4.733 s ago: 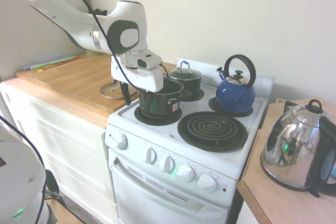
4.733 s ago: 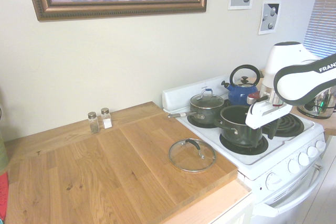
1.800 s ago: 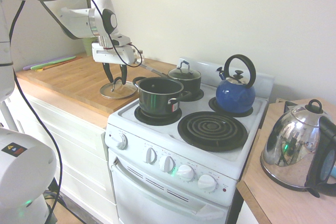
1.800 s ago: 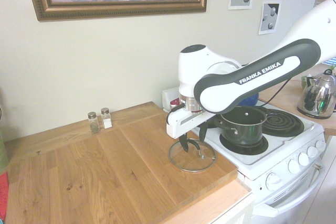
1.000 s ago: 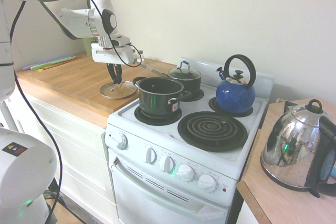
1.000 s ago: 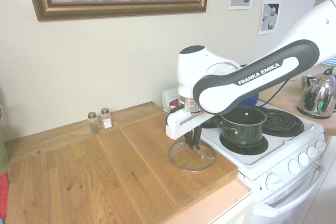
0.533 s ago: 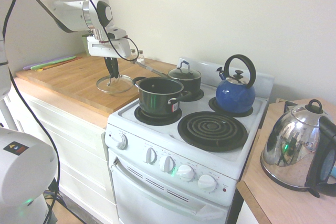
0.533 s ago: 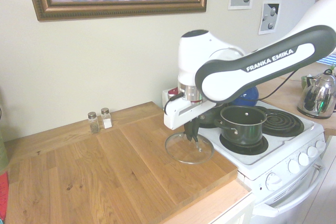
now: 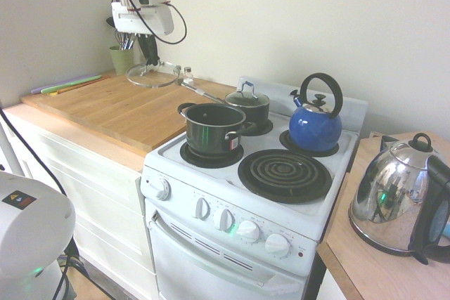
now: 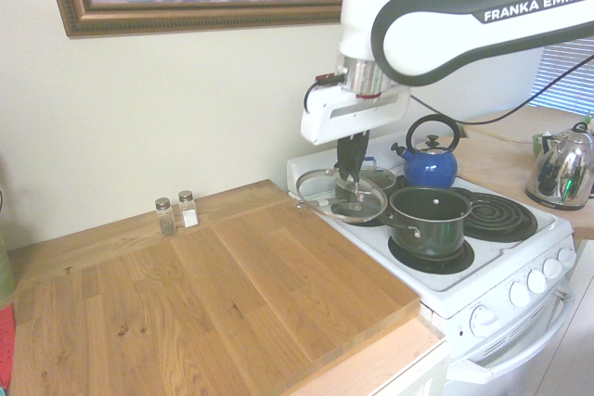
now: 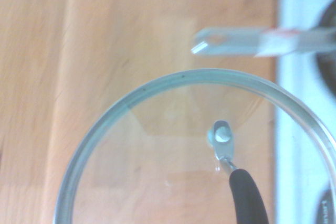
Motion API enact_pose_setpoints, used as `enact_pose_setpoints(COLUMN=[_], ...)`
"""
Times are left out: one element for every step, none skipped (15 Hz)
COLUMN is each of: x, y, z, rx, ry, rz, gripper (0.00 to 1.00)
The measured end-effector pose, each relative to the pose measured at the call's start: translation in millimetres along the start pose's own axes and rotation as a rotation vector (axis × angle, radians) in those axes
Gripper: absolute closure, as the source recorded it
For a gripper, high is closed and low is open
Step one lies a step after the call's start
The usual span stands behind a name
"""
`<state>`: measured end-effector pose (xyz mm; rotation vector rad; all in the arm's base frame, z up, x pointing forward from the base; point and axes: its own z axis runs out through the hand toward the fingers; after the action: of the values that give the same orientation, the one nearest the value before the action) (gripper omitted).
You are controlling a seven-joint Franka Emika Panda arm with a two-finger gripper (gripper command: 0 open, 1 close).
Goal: Cover the lid of the pot
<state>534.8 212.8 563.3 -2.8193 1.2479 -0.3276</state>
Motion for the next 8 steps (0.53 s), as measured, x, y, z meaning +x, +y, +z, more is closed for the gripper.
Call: enact_pose_setpoints(x=[17.5, 34.5, 50.6, 64.9, 78.9, 92.3, 104.9, 118.1], y=[7.5, 15.3, 23.8, 31.7, 40.8, 51.3, 63.5, 77.3], z=[-5.2, -8.5, -9.8, -10.0, -10.5, -9.8, -6.3, -0.6], rx=[-0.003, -0.008, -0.013, -0.016, -0.021, -0.031, -0.043, -0.060], ry=[0.005, 0.009, 0.014, 0.018, 0.022, 0.024, 0.025, 0.024], rz=[0.034, 0.065, 0.097, 0.125, 0.154, 0.183, 0.211, 0.242], gripper=[1.00, 1.00, 1.00, 1.00, 1.00, 1.00, 1.00, 1.00])
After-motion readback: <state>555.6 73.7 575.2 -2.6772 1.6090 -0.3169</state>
